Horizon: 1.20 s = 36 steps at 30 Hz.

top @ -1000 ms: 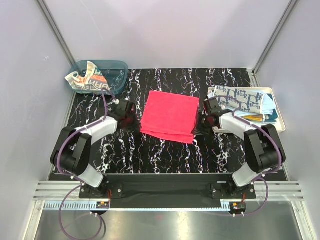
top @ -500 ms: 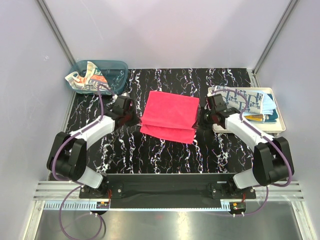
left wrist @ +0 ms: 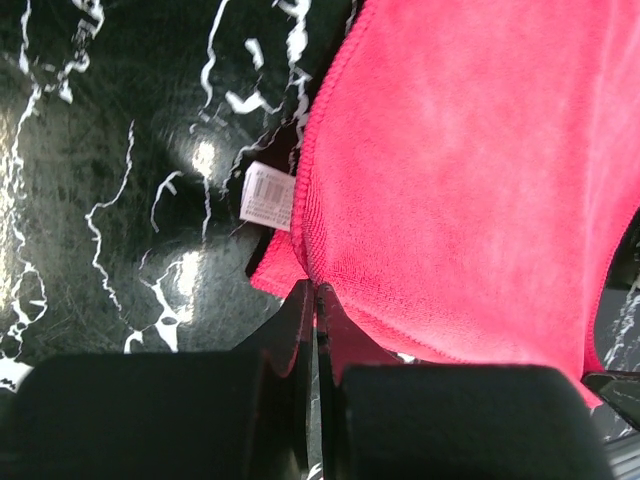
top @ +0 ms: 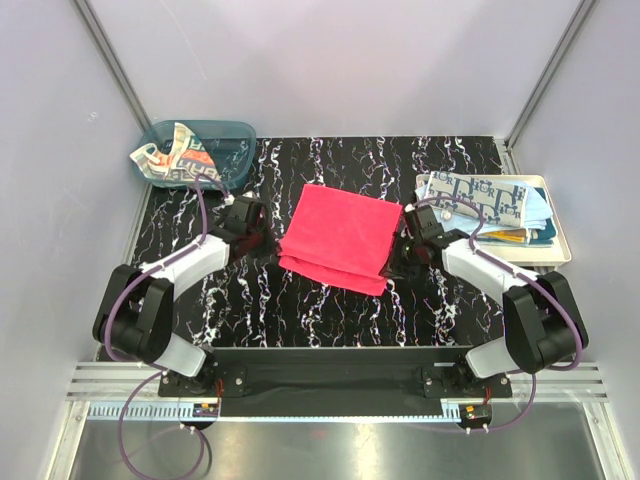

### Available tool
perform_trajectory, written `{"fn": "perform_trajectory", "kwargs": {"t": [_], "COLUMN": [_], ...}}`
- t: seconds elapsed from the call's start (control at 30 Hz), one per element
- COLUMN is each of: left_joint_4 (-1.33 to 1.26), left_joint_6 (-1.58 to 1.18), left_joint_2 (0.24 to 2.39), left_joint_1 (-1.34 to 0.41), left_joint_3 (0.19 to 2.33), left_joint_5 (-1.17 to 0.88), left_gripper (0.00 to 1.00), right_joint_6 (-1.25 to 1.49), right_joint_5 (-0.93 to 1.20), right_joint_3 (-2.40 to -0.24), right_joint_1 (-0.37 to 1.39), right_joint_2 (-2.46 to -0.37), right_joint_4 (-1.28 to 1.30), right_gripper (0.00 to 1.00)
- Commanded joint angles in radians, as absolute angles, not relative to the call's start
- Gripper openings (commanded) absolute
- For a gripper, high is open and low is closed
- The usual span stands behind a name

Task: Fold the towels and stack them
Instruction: Fold the towel

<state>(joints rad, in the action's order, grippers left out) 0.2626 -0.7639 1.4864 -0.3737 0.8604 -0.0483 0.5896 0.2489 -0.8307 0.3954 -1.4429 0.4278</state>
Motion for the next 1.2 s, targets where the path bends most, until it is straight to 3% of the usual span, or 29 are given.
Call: {"fn": "perform_trajectory", "kwargs": {"t": [0.0, 0.23, 0.33, 0.57, 0.9, 1.17], "left_joint_4": [0.227, 0.206, 0.206, 0.235, 0.31, 0.193], "left_joint_6": [-0.759, -0.756, -0.753, -0.727, -0.669, -0.64], "left_joint_2": [1.473, 1.493, 1.488, 1.425, 1.465, 1.621], "left_joint_1": [-0.368, -0.368, -0.37, -0.37, -0.383, -0.452], "left_joint_3": [0.833, 0.792, 0.767, 0.773, 0.948, 1.014], "left_joint_5": [-0.028, -0.052, -0.049, -0.017, 0.061, -0.047], "left_gripper": [0.0, 0.0, 0.15, 0.48, 0.5, 0.45], "right_joint_6": [0.612, 0.604, 0.603, 0.611, 0.632, 0.684], "right_joint_5": [0.264, 0.279, 0.282, 0.245, 0.187, 0.16], "right_joint_3": [-0.793, -0.73, -0.707, -0.712, -0.767, -0.726], "right_joint_1": [0.422, 0.428, 0.428, 0.428, 0.465, 0.5], "right_joint_2": [-1.45, -1.419, -1.384, -1.348, -1.41, -1.46], "right_joint_4": [0.376, 0.373, 0.385, 0.399, 0.361, 0.27], "right_gripper": [0.08, 0.34, 0.41, 0.4, 0.34, 0.28]}}
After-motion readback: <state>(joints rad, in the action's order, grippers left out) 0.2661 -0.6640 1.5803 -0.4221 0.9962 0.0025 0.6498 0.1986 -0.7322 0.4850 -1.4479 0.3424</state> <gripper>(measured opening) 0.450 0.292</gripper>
